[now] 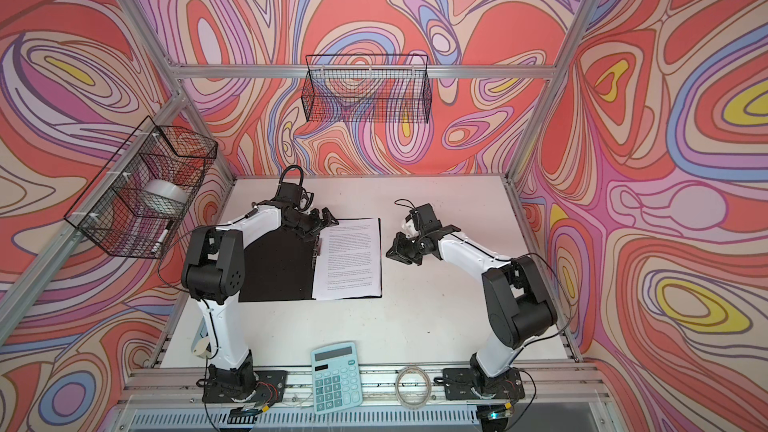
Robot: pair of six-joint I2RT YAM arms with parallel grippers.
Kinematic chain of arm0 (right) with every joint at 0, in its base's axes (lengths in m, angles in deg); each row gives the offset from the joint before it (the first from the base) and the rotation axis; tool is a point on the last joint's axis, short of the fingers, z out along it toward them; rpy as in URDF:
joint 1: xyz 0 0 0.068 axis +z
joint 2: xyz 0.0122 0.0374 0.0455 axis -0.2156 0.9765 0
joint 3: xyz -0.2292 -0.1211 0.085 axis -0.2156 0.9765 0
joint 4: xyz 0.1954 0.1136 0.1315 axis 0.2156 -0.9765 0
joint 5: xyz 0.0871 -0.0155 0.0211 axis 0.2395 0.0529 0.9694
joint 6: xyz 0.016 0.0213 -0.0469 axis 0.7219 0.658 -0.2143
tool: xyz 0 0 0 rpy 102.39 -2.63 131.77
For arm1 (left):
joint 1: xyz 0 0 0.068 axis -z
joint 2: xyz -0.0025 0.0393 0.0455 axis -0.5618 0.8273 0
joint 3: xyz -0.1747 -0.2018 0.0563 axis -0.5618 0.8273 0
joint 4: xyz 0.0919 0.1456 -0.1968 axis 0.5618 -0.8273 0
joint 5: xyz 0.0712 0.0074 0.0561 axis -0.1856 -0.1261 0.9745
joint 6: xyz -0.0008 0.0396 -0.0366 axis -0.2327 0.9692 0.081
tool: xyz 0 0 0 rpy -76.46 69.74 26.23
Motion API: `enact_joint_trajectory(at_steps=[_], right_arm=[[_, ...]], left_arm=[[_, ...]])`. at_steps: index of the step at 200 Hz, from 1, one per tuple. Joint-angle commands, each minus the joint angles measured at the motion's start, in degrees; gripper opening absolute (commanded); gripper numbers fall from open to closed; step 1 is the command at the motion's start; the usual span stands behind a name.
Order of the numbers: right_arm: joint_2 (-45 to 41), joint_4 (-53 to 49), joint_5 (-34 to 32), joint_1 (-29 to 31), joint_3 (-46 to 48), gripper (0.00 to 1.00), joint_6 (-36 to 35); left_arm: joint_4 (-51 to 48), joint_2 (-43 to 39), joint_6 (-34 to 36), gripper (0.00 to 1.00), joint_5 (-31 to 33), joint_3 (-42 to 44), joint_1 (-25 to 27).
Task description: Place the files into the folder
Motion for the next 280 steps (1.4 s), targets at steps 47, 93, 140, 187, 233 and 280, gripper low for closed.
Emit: enact_joint_trajectory(at_steps=[47,93,140,187,233,280], right_arm=[[1.9,0.8,0.0,0.0,-1.5,0.15,-0.7],[2.4,0.7,0.0,0.0,-2.2,0.15,-1.2],[3.2,1.0,0.1,0.0,-2.9,0.15,-1.4],[3.4,1.3,0.3,0.0,-3.0,0.14,-1.7],[2.7,0.8,-0.1,0.0,-3.5,0.14,-2.0],[1.7,-2.0,-3.0,0.0,-4.7,0.15,-2.5]], left_arm=[[5.2,-1.8,-2.5,1.0,-6.1,2.1,-0.1],[7.2,-5.5,-3.2,1.0,-7.0,4.8,-0.1],[11.6,-8.1,-4.4,1.0,-10.3,7.3,-0.1],[16.1,-10.6,-5.8,1.0,-14.5,11.5,-0.1],[10.5,-16.3,-2.2,1.0,-5.1,13.1,-1.4],[4.4,-23.3,-6.6,1.0,5.4,17.9,-6.4]])
